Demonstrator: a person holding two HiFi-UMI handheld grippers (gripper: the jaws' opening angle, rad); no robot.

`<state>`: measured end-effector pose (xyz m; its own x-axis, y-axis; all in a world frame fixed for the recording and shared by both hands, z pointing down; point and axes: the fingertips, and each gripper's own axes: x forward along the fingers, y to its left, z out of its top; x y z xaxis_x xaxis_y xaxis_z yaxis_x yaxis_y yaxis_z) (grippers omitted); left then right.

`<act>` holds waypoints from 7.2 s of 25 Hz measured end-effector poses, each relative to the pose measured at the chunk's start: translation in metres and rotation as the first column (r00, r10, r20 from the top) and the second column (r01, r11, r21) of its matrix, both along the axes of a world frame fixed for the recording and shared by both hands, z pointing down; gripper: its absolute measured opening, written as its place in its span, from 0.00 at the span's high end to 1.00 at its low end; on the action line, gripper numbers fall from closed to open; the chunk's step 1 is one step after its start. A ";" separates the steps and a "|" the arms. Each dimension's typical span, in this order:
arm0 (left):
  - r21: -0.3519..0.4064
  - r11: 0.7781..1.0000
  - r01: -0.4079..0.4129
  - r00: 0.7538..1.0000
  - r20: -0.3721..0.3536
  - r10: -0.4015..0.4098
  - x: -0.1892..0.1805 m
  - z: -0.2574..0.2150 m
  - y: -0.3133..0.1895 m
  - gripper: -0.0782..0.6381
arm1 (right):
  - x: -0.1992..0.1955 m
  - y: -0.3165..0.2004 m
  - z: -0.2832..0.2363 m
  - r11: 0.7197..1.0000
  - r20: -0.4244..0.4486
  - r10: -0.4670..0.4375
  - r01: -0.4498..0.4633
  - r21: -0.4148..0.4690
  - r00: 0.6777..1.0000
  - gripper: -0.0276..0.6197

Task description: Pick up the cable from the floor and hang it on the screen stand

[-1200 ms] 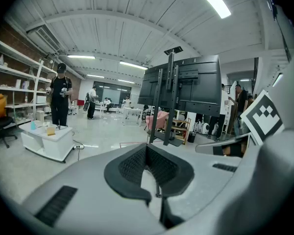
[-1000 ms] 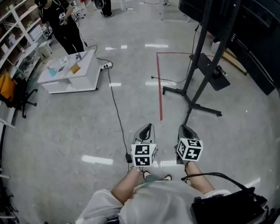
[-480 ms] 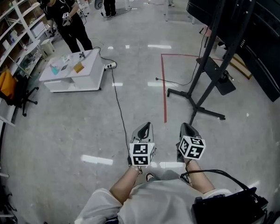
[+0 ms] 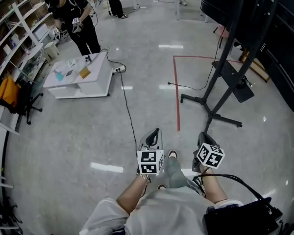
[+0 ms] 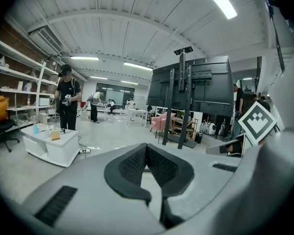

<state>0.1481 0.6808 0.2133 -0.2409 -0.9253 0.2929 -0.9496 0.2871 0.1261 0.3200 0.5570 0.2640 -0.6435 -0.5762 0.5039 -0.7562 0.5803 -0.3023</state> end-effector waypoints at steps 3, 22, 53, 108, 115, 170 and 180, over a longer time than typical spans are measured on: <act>-0.015 1.000 0.019 1.000 0.002 -0.019 -0.016 0.005 -0.017 0.89 | -0.014 -0.026 0.007 1.000 0.001 0.006 -0.006 -0.012 1.000 0.93; -0.077 0.997 0.014 0.999 0.034 -0.012 -0.107 0.007 -0.204 0.89 | -0.119 -0.211 0.014 0.997 0.020 -0.023 0.024 -0.067 1.000 0.93; -0.091 0.984 -0.155 0.985 0.063 0.161 -0.201 0.036 -0.449 0.89 | -0.146 -0.409 0.056 0.975 -0.023 0.194 -0.195 -0.109 0.981 0.93; -0.278 0.378 -0.883 0.406 -0.049 0.913 -0.127 0.748 -0.873 0.73 | -0.234 -0.730 0.648 0.972 -0.030 0.210 -0.212 -0.105 0.977 0.93; -0.394 0.281 -0.875 0.306 -0.002 0.952 -0.108 0.857 -0.896 0.62 | -0.218 -0.740 0.704 0.969 -0.038 0.239 -0.241 -0.056 0.970 0.93; -0.256 0.502 -0.826 0.525 -0.024 0.851 -0.243 0.054 -0.773 0.87 | -0.290 -0.653 0.069 0.982 -0.124 0.186 -0.190 -0.017 0.975 0.93; -0.122 0.515 -0.849 0.510 0.072 0.857 -0.228 -0.137 -0.789 0.87 | -0.265 -0.650 -0.064 0.955 0.003 0.268 -0.266 0.129 0.963 0.93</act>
